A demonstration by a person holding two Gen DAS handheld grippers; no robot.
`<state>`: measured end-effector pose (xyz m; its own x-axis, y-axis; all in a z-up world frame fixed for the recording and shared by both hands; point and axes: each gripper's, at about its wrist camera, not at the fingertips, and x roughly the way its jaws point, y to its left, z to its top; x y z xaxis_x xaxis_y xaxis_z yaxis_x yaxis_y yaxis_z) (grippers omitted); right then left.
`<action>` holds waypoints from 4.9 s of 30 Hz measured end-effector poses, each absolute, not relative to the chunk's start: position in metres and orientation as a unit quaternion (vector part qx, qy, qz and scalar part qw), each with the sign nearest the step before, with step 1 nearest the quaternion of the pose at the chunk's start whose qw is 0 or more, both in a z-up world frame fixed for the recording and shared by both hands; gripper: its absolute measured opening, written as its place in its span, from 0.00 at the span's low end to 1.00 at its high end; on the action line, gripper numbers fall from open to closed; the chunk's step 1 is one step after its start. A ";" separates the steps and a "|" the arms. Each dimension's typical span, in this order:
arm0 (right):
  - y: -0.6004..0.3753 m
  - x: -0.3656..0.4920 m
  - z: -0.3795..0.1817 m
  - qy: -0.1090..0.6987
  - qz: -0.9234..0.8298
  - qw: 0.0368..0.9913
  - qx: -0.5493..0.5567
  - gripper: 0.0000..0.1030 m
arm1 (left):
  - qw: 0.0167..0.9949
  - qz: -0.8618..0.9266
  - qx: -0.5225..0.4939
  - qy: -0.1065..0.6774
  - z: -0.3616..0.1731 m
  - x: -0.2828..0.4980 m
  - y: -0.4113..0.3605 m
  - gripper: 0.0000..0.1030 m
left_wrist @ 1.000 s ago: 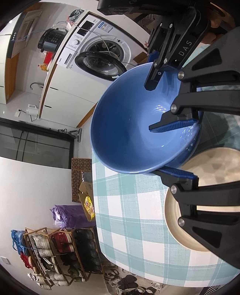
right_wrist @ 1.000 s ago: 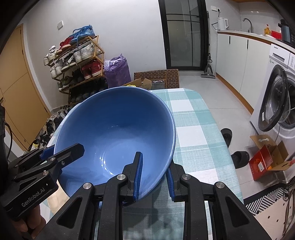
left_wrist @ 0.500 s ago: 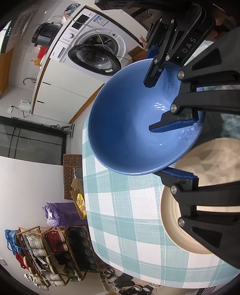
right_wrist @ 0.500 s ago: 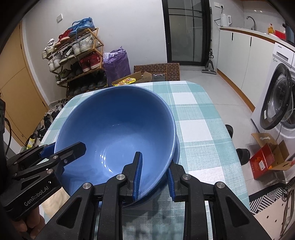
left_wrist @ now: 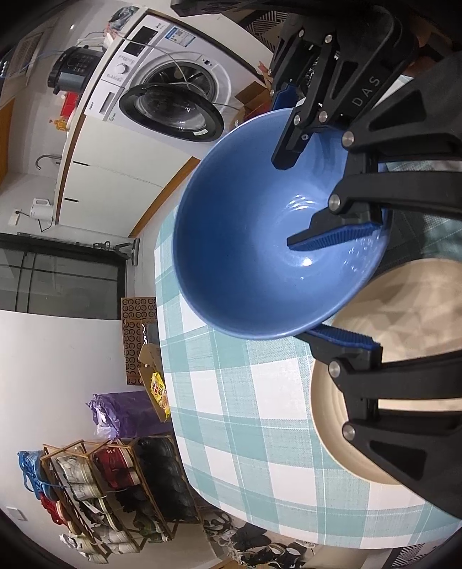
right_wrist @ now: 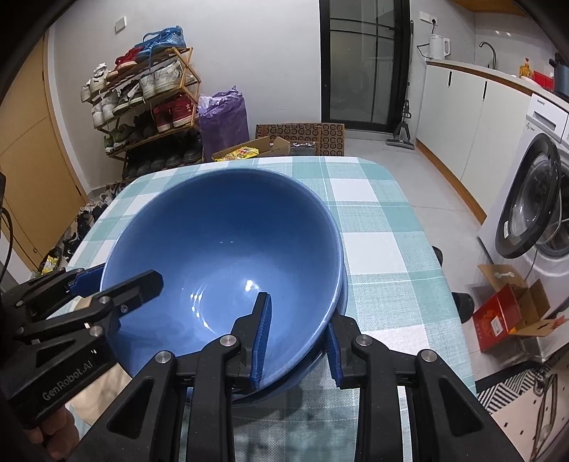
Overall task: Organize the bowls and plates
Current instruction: 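Open both tools to release the nested blue bowls, then close both tools on the rim of the nested blue bowls, then lift the nested blue bowls and carry them over the cream plate stack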
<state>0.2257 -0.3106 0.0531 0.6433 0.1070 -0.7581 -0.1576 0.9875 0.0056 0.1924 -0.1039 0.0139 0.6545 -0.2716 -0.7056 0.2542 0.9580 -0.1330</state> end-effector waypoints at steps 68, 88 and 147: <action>-0.359 0.221 0.027 0.415 0.196 0.879 0.127 0.77 | 0.891 -0.170 -0.049 0.418 -0.005 0.198 -0.097 0.79; -0.348 0.222 0.021 0.424 0.192 0.878 0.114 0.62 | 0.884 -0.183 -0.043 0.429 -0.009 0.196 -0.106 0.52; -0.346 0.201 0.054 0.376 0.176 0.908 0.058 0.43 | 0.900 -0.170 -0.031 0.399 0.008 0.179 -0.099 0.49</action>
